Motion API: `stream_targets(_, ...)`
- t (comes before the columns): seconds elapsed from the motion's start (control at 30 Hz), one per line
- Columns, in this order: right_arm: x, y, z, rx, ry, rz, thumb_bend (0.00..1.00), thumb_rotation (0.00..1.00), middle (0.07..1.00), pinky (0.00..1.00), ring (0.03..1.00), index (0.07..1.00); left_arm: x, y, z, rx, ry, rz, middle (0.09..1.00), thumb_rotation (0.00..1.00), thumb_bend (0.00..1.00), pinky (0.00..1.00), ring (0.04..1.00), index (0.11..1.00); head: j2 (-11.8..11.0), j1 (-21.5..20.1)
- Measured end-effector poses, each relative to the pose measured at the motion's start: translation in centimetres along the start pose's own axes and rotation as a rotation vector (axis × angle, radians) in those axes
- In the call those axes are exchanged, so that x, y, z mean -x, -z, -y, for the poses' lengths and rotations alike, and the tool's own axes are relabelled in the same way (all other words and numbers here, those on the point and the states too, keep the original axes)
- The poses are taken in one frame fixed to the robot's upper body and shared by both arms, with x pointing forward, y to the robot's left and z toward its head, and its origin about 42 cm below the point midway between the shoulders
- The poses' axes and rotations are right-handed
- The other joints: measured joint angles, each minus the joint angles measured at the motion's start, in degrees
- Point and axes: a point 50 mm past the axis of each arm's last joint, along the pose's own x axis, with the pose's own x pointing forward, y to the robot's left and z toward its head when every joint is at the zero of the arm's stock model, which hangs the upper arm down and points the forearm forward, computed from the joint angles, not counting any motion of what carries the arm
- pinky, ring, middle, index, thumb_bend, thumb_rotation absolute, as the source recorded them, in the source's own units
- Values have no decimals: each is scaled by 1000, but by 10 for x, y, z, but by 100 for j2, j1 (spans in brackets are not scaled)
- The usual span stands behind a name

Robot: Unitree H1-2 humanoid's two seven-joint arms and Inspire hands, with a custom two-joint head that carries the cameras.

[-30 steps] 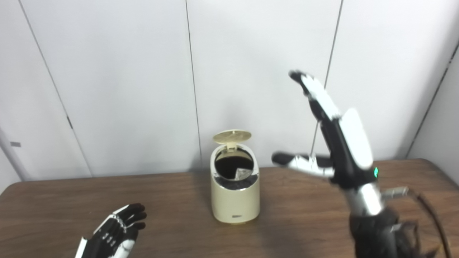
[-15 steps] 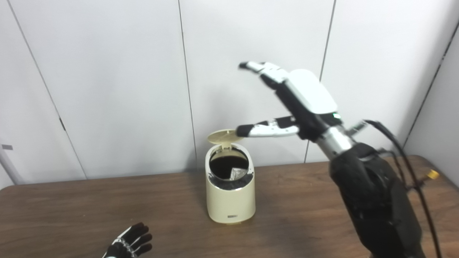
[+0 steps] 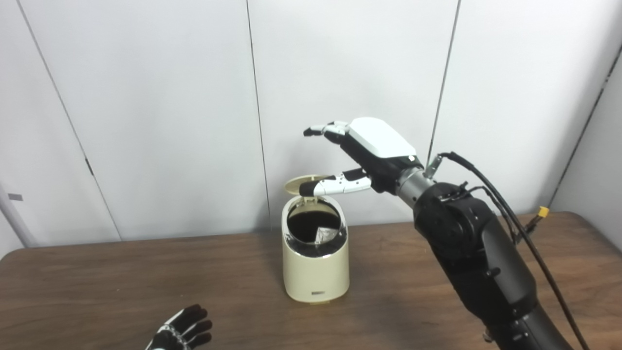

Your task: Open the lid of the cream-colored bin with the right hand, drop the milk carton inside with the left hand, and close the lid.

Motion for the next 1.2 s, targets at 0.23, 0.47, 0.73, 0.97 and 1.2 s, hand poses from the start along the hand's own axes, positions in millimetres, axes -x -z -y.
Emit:
stream_targets(0.23,-6,1,-15,10,-58,-15,811,908,871,858,924,846,0,0,0,6,13,2,786,1000,433,735,763,788,17,44)
stream_targets(0.47,-6,4,-30,2,-111,-52,804,892,861,846,910,828,0,0,1,12,9,4,789,1000,477,726,765,791,70,106)
stream_targets(0.73,14,10,-53,-55,-126,-38,794,915,842,866,887,822,0,0,4,9,13,7,791,1000,501,729,765,794,105,150)
stream_targets(0.97,37,7,-64,-97,-119,-19,814,937,811,866,887,806,-1,-3,6,1,15,18,794,1000,498,718,769,796,149,158)
stream_targets(1.2,49,-5,-51,-111,-71,28,801,931,802,851,883,794,-3,-5,6,-3,0,29,783,1000,495,714,757,793,211,255)
